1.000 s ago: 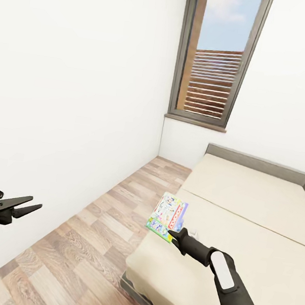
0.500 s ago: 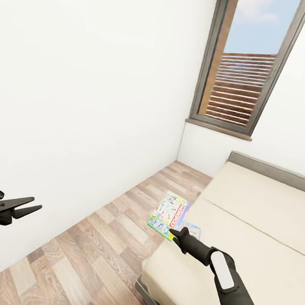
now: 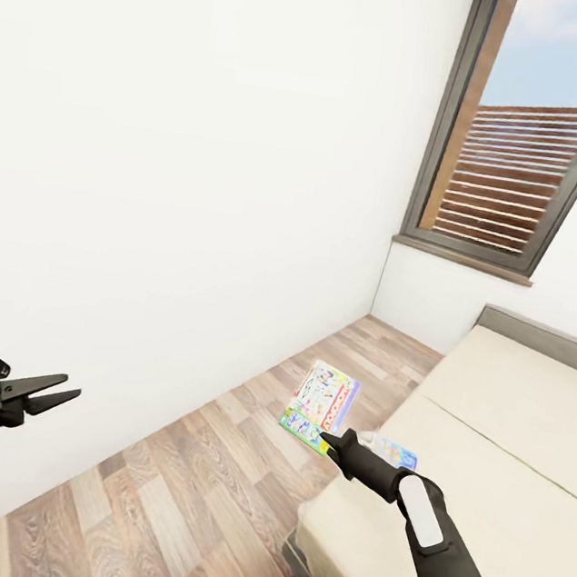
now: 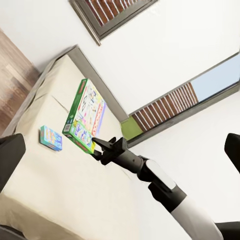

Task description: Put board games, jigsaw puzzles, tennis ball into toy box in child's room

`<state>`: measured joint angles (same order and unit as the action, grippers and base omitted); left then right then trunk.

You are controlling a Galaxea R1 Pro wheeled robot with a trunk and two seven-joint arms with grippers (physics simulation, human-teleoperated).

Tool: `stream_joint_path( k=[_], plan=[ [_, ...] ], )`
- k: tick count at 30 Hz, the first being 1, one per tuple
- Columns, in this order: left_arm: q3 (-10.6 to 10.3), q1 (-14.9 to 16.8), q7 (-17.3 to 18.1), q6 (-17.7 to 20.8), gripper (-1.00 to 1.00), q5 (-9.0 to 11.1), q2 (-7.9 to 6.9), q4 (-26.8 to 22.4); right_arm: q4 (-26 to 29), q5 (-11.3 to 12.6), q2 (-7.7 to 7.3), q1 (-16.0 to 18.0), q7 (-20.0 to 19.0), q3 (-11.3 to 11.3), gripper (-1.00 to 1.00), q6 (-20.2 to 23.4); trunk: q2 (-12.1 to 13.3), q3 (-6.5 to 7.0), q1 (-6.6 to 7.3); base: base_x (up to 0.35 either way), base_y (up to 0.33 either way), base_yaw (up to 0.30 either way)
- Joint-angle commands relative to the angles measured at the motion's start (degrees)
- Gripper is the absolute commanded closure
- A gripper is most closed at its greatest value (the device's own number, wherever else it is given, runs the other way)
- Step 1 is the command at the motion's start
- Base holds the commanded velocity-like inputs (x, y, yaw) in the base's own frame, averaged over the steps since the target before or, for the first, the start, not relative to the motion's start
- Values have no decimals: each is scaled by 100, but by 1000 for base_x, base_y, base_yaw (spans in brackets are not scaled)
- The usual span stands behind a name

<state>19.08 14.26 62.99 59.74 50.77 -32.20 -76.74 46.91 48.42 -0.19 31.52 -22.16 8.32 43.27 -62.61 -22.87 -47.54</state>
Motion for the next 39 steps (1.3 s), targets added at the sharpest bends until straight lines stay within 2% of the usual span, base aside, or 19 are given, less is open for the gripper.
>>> stream_joint_path(
  k=[1, 25, 30, 33, 34, 39],
  plan=[
    [-14, 7, 14, 26, -100, -5, 0, 2, 4, 18, 1, 3, -27, 17, 100, 40, 37, 12, 22, 0, 0, 291],
    [-106, 3, 11, 26, -100, 2, 19, -50, 11, 19, 1, 3, -49, 12, 100, 41, 1000, 532, 550, 0, 0, 270],
    [-128, -16, 81, 26, -100, 71, -19, -453, 167, 26, 0, 3, -59, 8, 100, 46, 1200, 654, 659, 0, 0, 234],
    [-122, -19, 87, 26, -100, 73, -35, -495, 431, 23, 1, -34, -60, 11, 100, 49, 1321, 728, 725, 0, 0, 230],
    [-120, -19, 89, 26, -100, 73, -82, -501, 496, 21, -3, -59, -60, 15, 100, 48, 1361, 753, 747, 0, 0, 229],
    [-124, -19, 90, 26, -100, 73, -179, -507, 555, 19, 1, -82, -59, 14, 100, 42, 1561, 875, 857, 0, 0, 228]
  ],
)
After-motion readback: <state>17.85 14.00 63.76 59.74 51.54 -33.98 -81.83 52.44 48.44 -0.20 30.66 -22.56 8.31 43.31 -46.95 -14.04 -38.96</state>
